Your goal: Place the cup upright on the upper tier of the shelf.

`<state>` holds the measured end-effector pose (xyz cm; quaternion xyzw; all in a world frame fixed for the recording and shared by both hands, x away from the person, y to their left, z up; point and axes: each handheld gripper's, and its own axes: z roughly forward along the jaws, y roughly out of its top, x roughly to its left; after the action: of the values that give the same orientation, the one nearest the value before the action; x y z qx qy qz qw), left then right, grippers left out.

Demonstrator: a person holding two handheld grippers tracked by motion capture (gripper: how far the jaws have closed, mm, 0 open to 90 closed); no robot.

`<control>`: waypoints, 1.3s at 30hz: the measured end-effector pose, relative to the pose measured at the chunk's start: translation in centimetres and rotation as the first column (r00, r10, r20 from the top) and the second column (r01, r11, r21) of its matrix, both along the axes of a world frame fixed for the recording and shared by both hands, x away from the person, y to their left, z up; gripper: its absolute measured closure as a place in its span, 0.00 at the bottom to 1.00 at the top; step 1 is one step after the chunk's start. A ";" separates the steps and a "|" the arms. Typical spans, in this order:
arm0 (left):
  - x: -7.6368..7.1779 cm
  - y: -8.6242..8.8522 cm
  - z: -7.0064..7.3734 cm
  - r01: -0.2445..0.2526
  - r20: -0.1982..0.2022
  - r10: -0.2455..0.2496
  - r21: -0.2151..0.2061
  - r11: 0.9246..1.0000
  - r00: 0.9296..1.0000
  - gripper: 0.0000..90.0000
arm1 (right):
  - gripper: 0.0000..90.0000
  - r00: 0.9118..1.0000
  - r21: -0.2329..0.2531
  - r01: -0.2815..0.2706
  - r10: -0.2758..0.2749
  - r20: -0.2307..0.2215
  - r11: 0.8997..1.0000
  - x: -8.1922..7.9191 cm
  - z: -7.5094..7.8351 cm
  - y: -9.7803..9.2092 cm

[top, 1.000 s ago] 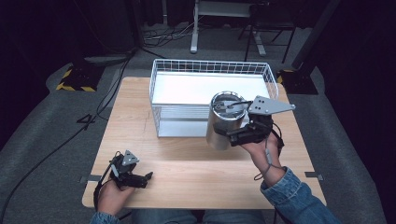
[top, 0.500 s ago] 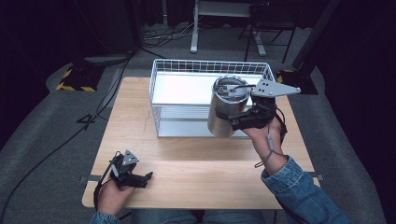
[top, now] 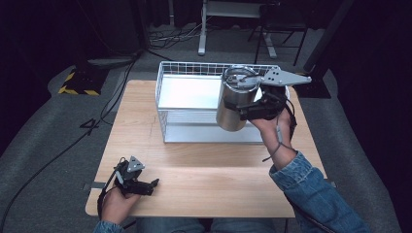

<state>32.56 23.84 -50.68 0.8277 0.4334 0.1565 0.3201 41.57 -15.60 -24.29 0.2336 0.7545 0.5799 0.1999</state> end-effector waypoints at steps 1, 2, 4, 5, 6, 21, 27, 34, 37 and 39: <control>0.0 0.0 0.0 -0.002 -0.002 0.002 -0.002 1.000 1.000 0.00 | 0.04 1.000 0.002 0.006 -0.006 0.003 1.000 0.3 0.1 0.0; 0.0 0.0 0.0 -0.003 -0.003 0.003 -0.004 1.000 1.000 0.00 | 0.04 1.000 0.002 0.014 -0.014 0.003 1.000 0.6 0.2 -0.1; 0.0 0.0 0.0 -0.002 -0.002 0.002 -0.001 1.000 1.000 0.00 | 0.04 1.000 -0.006 0.023 -0.023 0.008 1.000 1.3 0.4 -0.1; 0.0 0.0 0.0 -0.004 -0.002 0.004 -0.003 1.000 1.000 0.00 | 0.04 1.000 -0.013 0.026 -0.026 0.013 1.000 1.7 0.5 -0.1; 0.0 0.0 0.0 -0.004 -0.002 0.004 -0.002 1.000 1.000 0.00 | 0.04 0.999 -0.021 0.034 -0.033 0.018 0.999 1.9 0.6 -0.1; 0.0 0.0 0.0 -0.004 -0.002 0.004 -0.003 1.000 1.000 0.00 | 0.04 0.995 -0.018 0.095 -0.095 0.002 0.995 6.3 0.7 0.0; 0.0 0.0 0.0 -0.005 -0.002 0.005 -0.003 1.000 1.000 0.00 | 0.04 0.993 -0.018 0.119 -0.119 -0.001 0.993 8.1 0.5 0.0; 0.0 0.0 0.0 -0.005 -0.002 0.005 -0.003 1.000 1.000 0.00 | 0.04 0.990 -0.015 0.142 -0.142 -0.010 0.990 9.8 0.1 -0.5; 0.0 0.0 0.0 -0.005 -0.001 0.005 -0.004 1.000 1.000 0.00 | 0.04 0.989 0.006 0.150 -0.150 -0.013 0.989 10.3 0.0 -0.7; 0.0 0.0 0.0 -0.006 -0.002 0.006 -0.005 1.000 1.000 0.00 | 0.04 0.988 0.014 0.155 -0.155 -0.015 0.988 10.6 0.0 -0.8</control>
<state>32.54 23.80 -50.68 0.8257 0.4367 0.1558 0.3213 52.12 -16.39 -24.33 0.2972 0.7311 0.5664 0.2374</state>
